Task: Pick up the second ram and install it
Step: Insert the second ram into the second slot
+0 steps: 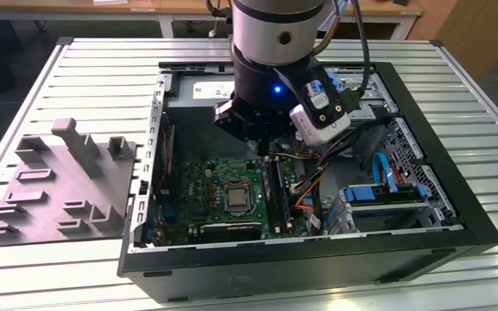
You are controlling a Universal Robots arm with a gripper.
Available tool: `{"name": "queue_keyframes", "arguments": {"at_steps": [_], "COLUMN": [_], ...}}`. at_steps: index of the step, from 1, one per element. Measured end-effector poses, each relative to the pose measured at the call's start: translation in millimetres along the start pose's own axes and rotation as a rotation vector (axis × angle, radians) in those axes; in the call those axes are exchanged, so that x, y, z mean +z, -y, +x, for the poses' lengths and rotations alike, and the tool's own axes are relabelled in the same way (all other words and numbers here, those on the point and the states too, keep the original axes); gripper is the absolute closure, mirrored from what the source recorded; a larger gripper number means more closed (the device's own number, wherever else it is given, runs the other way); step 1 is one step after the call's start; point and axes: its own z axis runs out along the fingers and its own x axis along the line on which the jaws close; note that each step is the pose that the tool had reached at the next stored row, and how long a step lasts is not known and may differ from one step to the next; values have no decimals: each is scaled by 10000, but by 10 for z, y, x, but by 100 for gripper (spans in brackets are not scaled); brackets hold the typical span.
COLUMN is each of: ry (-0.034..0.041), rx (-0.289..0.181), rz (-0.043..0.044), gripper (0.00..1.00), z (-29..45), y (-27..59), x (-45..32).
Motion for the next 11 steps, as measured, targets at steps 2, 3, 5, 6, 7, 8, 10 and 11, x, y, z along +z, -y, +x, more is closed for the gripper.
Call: {"name": "queue_keyframes", "arguments": {"at_steps": [2, 3, 5, 6, 7, 8, 10, 11], "ry": [-6, -7, -7, -7, -7, -8, -7, -7], "rx": [0, 1, 0, 0, 1, 2, 1, 1], "rz": [0, -1, 0, 0, 1, 1, 0, 0], "gripper": [89, 89, 89, 89, 89, 89, 89, 89], "z": [-54, -74, -95, -100, -100, -100, -100, -99], "y": [2, 3, 6, 7, 8, 9, 11, 13], "x": [8, 13, 35, 51, 69, 87, 124, 141]}}
